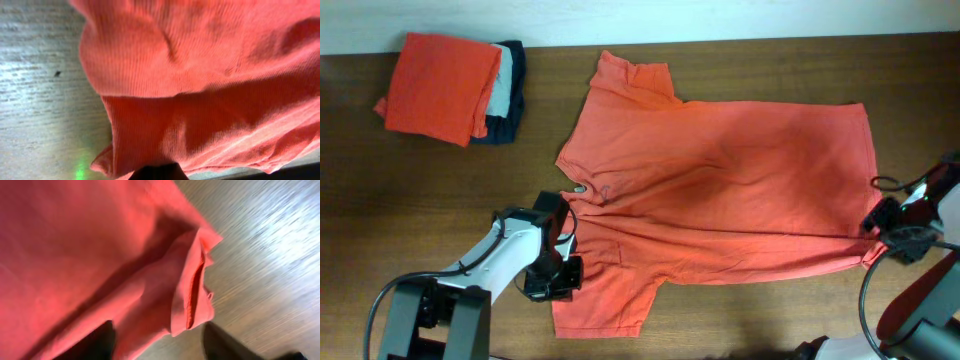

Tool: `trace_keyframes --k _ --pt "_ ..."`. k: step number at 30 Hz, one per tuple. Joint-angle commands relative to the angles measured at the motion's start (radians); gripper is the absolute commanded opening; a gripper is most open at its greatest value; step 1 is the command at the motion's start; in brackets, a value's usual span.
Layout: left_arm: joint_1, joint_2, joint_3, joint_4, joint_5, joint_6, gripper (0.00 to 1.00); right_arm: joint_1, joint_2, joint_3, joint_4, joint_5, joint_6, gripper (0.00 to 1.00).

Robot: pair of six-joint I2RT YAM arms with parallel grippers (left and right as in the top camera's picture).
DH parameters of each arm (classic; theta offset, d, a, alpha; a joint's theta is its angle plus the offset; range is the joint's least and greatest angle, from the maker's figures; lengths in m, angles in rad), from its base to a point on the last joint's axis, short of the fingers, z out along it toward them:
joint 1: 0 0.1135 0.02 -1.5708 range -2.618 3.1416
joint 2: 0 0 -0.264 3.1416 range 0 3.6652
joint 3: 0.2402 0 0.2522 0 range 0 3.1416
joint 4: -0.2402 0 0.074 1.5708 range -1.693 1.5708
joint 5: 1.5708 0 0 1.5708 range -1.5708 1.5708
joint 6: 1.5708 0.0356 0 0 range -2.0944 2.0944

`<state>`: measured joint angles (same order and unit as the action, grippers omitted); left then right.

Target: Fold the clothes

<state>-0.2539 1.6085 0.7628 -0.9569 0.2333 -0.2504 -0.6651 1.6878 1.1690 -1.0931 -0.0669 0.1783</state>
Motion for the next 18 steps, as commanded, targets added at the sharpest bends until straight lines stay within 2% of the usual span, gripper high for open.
trace_keyframes --k 1,3,5,12,16,18 --pt "0.002 0.0 -0.005 0.002 0.014 0.016 0.01 -0.003 -0.006 -0.076 0.016 -0.029 0.021 0.57" --pt "0.002 0.0 -0.005 -0.001 0.014 0.016 0.02 -0.003 -0.006 -0.11 0.067 -0.027 0.021 0.65" --pt "0.002 0.0 -0.005 -0.001 0.014 0.016 0.01 -0.003 -0.006 -0.13 0.103 -0.017 0.022 0.69" --pt "0.002 0.0 -0.005 -0.001 0.014 0.016 0.02 -0.003 -0.006 -0.137 0.14 0.041 0.048 0.68" --pt "0.002 0.0 -0.005 -0.005 0.014 0.016 0.01 -0.004 -0.006 -0.137 0.132 0.162 0.154 0.7" --pt "0.002 0.0 -0.005 -0.005 0.014 0.016 0.02 -0.004 -0.006 -0.138 0.133 0.149 0.153 0.7"
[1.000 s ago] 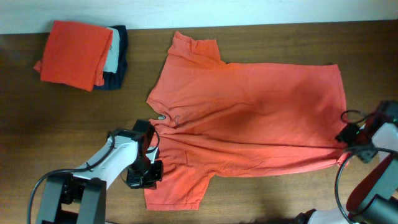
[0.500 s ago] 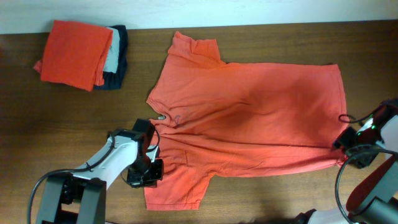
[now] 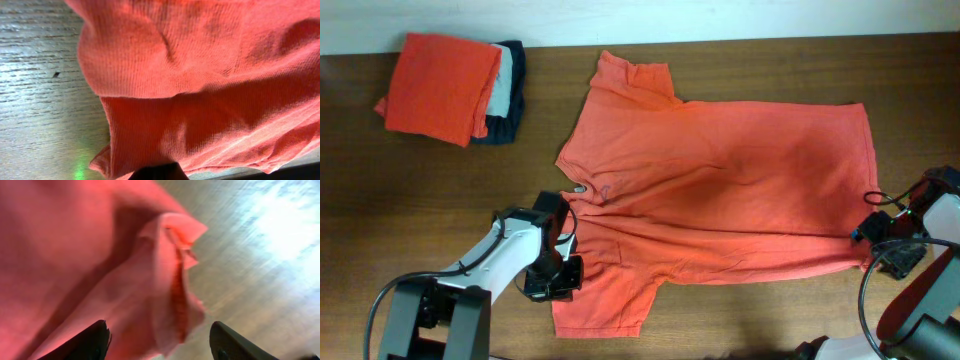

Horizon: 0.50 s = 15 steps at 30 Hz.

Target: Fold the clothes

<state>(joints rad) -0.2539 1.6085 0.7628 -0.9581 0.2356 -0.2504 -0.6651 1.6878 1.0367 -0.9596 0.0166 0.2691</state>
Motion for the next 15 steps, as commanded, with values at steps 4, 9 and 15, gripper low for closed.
trace_keyframes --k 4,9,15 --pt "0.002 0.0 -0.005 -0.001 0.011 0.016 0.01 -0.004 -0.005 -0.006 0.0 0.037 0.062 0.65" --pt "0.002 0.0 -0.005 0.0 0.011 0.016 0.02 -0.004 -0.005 -0.021 0.008 0.017 0.062 0.31" --pt "0.002 0.0 -0.005 -0.008 0.011 0.016 0.02 -0.003 -0.006 -0.022 0.029 -0.01 0.061 0.04"
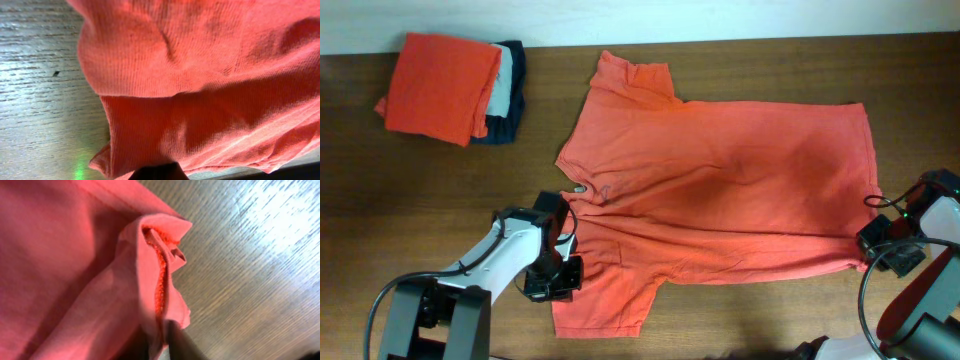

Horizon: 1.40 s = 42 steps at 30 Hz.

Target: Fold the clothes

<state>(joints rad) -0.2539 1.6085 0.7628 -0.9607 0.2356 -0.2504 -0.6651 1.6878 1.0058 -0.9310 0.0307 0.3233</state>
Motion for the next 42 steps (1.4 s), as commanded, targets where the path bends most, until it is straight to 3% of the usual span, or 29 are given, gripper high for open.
trace_keyframes --k 1,6,17,20,21,22,26,30,33,38,42 --pt "0.002 0.0 -0.005 -0.008 0.011 0.016 0.02 -0.003 -0.006 0.031 -0.01 -0.052 0.007 0.04" --pt "0.002 0.0 -0.005 -0.007 0.011 0.016 0.02 0.0 -0.006 0.14 -0.046 -0.067 -0.005 0.04" --pt "0.002 0.0 -0.005 0.003 0.011 0.016 0.02 0.099 0.009 0.144 0.123 -0.149 -0.052 0.05" --pt "0.002 0.0 -0.005 0.003 0.008 0.016 0.02 0.128 0.01 0.144 0.165 -0.155 -0.103 0.22" --pt "0.002 0.0 -0.005 0.003 0.008 0.016 0.02 0.134 0.01 0.144 0.175 -0.155 -0.127 0.43" --pt "0.002 0.0 -0.005 0.003 0.008 0.016 0.02 0.135 0.009 0.145 0.181 -0.155 -0.187 0.57" --pt "0.002 0.0 -0.005 0.002 0.008 0.016 0.02 0.099 0.006 0.18 0.105 -0.154 -0.271 0.66" --pt "0.002 0.0 -0.005 0.003 0.008 0.016 0.05 0.02 0.006 0.219 -0.026 -0.155 -0.321 0.66" --pt "0.002 0.0 -0.005 0.004 0.008 0.016 0.06 -0.034 0.006 0.2 -0.04 -0.212 -0.37 0.55" --pt "0.002 0.0 -0.005 0.004 0.008 0.016 0.07 -0.095 0.008 0.125 0.018 -0.309 -0.507 0.39" --pt "0.002 0.0 -0.005 0.003 0.007 0.016 0.09 -0.095 0.008 0.033 0.125 -0.328 -0.671 0.37"
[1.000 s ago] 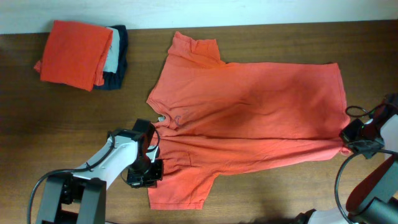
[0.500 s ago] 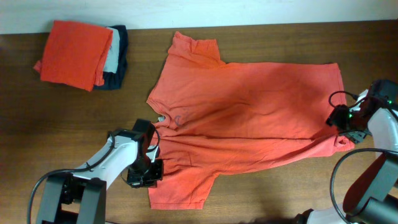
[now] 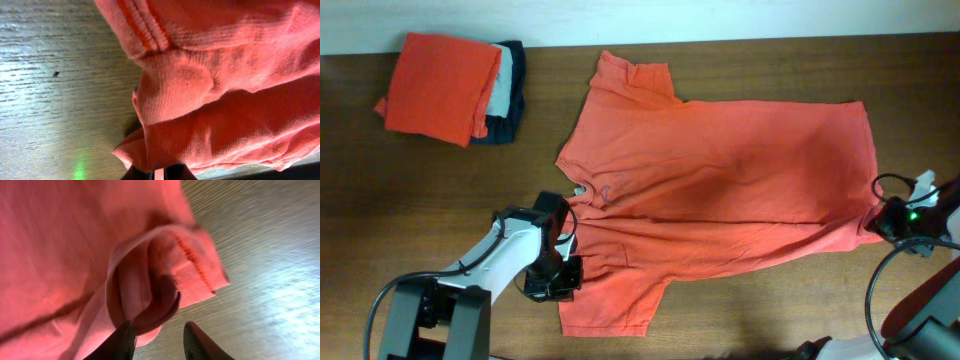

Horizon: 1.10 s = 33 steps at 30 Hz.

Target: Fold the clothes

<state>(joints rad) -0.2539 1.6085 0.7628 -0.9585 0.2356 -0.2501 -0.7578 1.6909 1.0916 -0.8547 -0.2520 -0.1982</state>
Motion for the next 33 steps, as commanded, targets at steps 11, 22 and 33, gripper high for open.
trace_keyframes --k 11,22,33 --pt "0.002 0.0 -0.005 0.001 0.004 0.016 0.1 -0.002 0.005 -0.067 0.191 -0.052 -0.285 0.41" --pt "0.002 0.0 -0.005 -0.003 0.004 0.016 0.11 -0.004 0.043 -0.041 0.17 -0.16 -0.364 0.61" --pt "0.002 0.0 -0.005 0.005 0.004 0.016 0.11 -0.016 0.049 0.009 0.053 -0.128 -0.379 0.46"
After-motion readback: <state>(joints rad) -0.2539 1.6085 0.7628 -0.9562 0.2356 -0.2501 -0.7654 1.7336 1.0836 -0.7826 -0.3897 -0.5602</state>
